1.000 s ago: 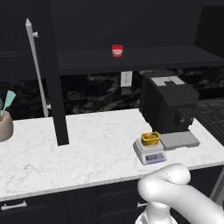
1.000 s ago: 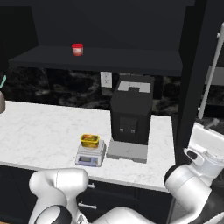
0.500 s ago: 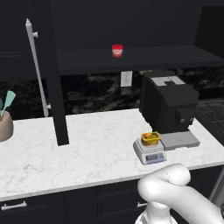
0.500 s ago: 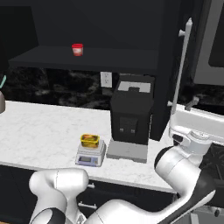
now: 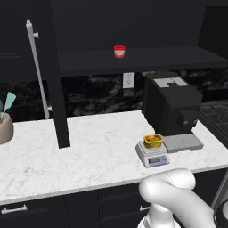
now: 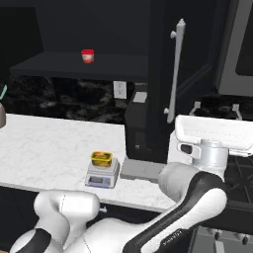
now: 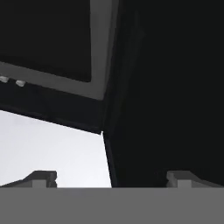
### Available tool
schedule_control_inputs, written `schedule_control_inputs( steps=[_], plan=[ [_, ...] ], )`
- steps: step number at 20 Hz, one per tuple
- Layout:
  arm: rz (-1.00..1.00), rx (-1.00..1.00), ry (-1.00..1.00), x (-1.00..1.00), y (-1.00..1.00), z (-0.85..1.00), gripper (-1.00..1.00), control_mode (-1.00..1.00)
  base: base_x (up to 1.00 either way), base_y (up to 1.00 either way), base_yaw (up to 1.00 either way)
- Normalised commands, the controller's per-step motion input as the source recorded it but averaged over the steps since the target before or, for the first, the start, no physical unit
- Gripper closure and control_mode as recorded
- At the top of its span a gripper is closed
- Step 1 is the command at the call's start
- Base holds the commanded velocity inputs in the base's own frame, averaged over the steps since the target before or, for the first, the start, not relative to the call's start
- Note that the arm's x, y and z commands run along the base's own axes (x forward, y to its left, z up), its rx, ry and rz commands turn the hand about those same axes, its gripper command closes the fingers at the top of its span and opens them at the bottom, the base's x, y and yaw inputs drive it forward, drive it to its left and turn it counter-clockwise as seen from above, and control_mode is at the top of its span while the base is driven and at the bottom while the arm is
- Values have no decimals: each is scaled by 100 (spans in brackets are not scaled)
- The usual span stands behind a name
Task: Pick the canned food and place it on the digital scale for weighing, and close the cabinet.
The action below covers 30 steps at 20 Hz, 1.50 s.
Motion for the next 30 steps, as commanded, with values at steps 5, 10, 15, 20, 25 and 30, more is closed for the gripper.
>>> schedule_control_inputs(
  steps=[5,10,15,20,25,30],
  plan=[
    [-18,-5,52,46,27,27,-100,-100,0,0,0],
    [-2,-8,2,61,24,20,-100,-100,0,0,0],
    [0,-1,6,98,38,-24,-100,-100,0,0,0],
    [0,0,7,100,59,-12,-100,-100,0,0,0],
    [0,-5,6,90,84,0,-100,-100,0,0,0],
    [0,0,15,74,69,-8,-100,-100,0,0,0]
  ],
)
